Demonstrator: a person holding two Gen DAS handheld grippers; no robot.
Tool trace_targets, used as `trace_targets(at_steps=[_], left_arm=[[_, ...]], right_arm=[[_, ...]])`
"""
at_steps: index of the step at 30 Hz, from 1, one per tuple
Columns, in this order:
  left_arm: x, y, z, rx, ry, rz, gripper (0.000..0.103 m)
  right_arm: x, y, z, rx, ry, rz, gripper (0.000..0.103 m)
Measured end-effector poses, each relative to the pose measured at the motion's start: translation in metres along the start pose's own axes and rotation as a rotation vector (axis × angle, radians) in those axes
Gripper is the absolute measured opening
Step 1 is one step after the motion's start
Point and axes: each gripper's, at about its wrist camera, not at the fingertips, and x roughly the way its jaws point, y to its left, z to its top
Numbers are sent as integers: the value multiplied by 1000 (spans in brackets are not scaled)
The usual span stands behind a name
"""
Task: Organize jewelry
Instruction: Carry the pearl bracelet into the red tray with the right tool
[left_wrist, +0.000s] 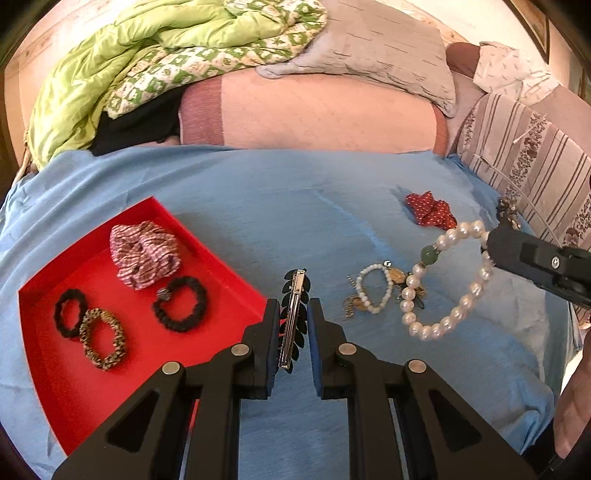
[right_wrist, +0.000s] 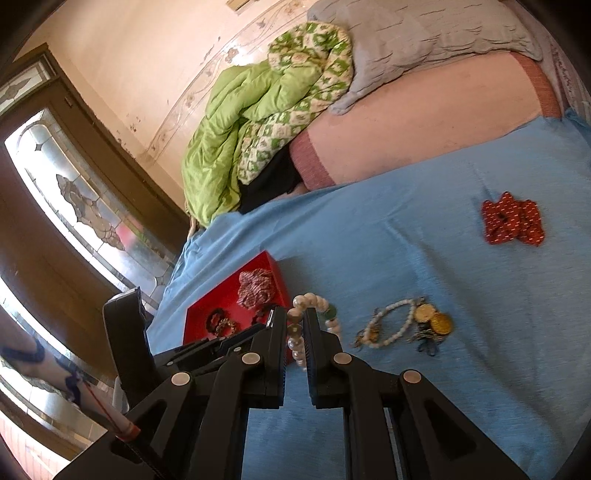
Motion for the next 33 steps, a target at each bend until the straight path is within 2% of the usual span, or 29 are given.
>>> trace_targets(at_steps=[12, 24, 33], left_arm=[[-15, 41, -6, -65, -3, 39, 15], [-27, 87, -20, -140, 17, 97, 15], [-35, 138, -32, -246, 40, 158, 15]], right_arm=[[41, 32, -14, -31, 59, 36, 10], [63, 64, -20, -50, 87, 90, 10], [102, 94, -27, -52, 150, 141, 10]])
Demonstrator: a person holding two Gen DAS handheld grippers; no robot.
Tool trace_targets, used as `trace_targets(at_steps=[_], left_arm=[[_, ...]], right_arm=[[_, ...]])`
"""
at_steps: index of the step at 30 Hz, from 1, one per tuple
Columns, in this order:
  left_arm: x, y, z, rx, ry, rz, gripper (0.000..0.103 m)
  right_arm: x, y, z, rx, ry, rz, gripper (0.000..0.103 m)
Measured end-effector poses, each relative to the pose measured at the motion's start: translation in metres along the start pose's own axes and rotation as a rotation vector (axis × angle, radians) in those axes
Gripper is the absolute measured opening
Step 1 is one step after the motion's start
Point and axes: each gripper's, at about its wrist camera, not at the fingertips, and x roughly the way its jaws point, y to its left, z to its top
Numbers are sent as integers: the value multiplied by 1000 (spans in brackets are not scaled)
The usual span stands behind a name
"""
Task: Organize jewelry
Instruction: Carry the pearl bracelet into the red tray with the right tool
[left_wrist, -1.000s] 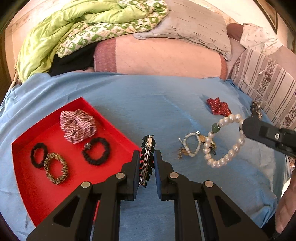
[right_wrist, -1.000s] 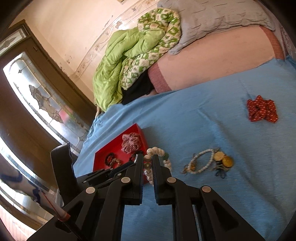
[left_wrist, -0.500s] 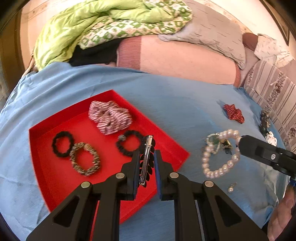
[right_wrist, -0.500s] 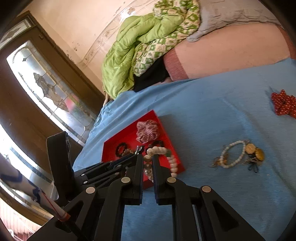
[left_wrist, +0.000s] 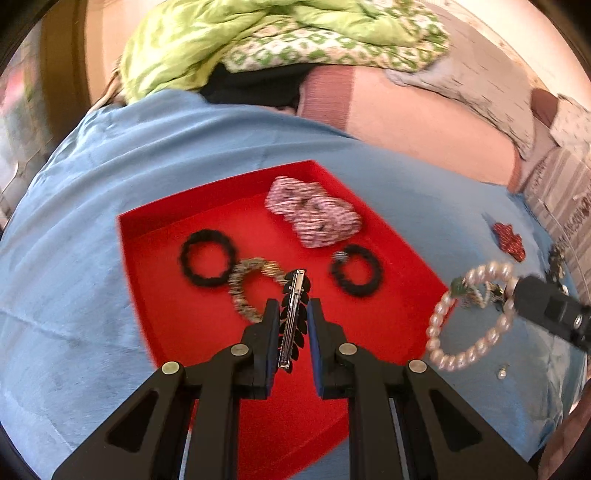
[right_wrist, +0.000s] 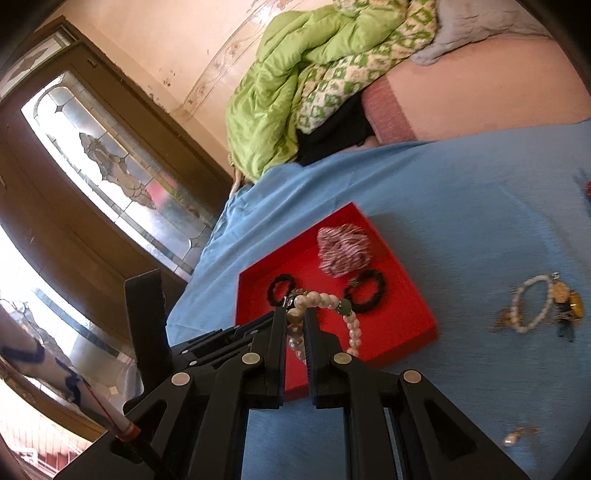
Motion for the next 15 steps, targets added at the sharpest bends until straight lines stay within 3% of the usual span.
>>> trace_targets(at_steps=[9, 15], left_arm=[[3, 37, -5, -82, 35, 62, 15], [14, 40, -9, -94, 83, 99, 15]], right_arm=[[46, 14, -10, -2, 82, 50, 10], [61, -6, -19, 21, 127, -10, 10]])
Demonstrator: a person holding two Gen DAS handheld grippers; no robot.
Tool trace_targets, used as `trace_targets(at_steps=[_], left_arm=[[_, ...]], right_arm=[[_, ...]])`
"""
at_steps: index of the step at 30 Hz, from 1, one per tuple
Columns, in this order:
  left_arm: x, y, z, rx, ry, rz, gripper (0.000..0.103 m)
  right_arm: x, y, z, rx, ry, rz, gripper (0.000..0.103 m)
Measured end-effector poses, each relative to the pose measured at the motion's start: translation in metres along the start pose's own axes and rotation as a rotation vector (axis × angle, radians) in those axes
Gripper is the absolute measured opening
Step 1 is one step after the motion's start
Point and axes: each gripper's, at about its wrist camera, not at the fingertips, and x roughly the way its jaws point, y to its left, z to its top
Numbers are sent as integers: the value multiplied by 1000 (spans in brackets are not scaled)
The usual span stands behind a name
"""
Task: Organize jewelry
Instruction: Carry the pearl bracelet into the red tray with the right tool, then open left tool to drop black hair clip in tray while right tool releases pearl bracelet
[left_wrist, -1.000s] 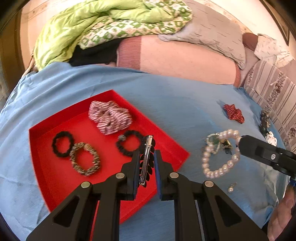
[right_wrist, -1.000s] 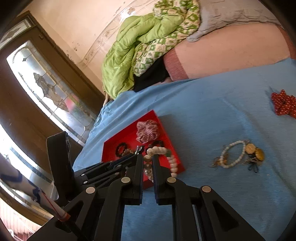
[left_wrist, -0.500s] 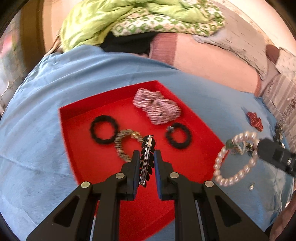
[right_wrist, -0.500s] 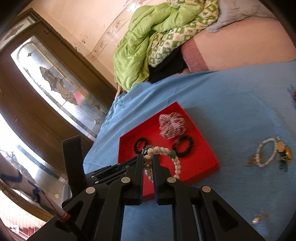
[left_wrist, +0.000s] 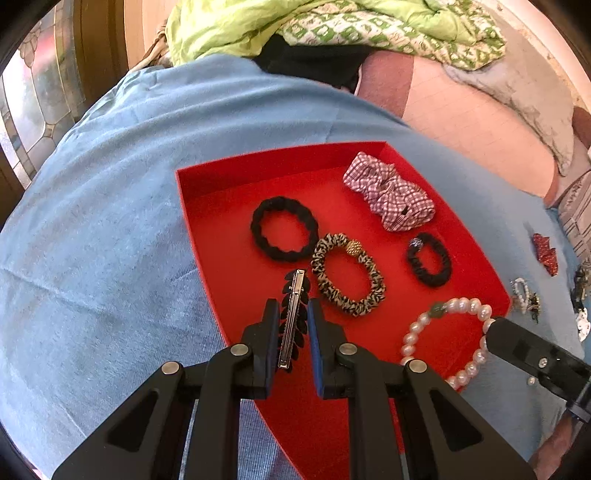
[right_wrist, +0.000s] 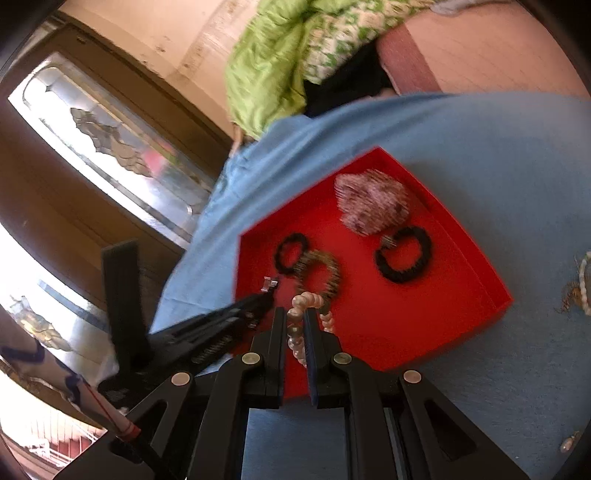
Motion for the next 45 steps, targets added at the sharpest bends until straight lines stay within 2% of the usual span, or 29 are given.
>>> trace_targets(at_steps=[9, 24, 25, 27, 32, 35, 39, 42, 45], left_arm=[[5, -3, 1, 0, 14, 16, 15], [2, -3, 5, -2, -13, 33, 16], [0, -5, 5, 4, -21, 41, 18], [-2, -7, 6, 8, -32, 53, 36], [-6, -10, 9, 3, -52, 58, 39], [-13, -13, 11, -10, -83, 41, 39], [-27, -33, 15, -2, -136, -18, 39], [-31, -64, 13, 66, -151, -63, 39], [-28, -103, 3, 164, -132, -119, 39]], right_arm=[[-1, -25, 2, 34, 10, -91, 10], [-1, -26, 3, 14, 12, -131, 12], [-2, -26, 3, 13, 10, -133, 12], [-4, -26, 3, 11, 6, -134, 12], [-6, -26, 4, 14, 4, -138, 12], [-11, -26, 5, 13, -3, -143, 12], [-34, -32, 10, 23, -36, -159, 12], [-66, -47, 15, 56, -77, -180, 12], [-103, -69, 19, 116, -119, -201, 12]])
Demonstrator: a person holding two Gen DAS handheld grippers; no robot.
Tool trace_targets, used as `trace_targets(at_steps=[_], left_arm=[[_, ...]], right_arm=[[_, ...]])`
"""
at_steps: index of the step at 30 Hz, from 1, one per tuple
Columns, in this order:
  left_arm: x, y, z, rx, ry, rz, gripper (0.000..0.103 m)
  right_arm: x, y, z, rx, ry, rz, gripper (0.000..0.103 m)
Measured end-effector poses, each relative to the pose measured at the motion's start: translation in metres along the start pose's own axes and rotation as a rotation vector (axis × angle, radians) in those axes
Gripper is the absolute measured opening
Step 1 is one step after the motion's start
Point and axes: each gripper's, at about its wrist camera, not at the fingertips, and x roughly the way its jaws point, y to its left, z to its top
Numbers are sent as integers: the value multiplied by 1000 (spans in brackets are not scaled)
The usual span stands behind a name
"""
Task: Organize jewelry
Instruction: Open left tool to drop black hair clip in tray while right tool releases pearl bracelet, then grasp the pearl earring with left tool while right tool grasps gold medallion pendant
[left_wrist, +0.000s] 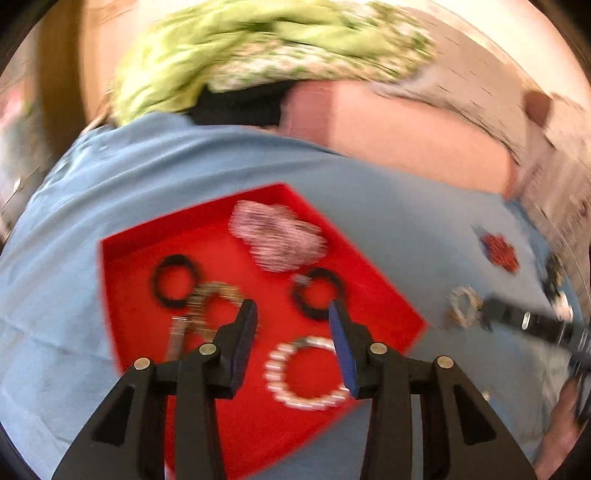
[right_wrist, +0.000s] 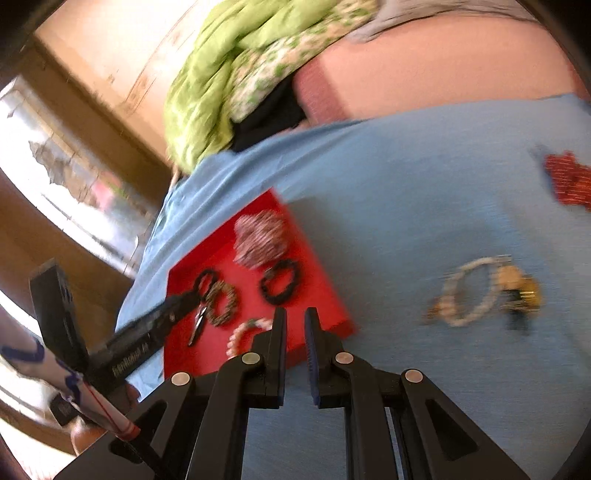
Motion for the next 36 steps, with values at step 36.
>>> trace_targets(at_steps=[36], left_arm=[[68, -146, -43, 332, 178, -208, 11]], right_arm=[[-22, -138, 16, 179, 19, -200, 20]])
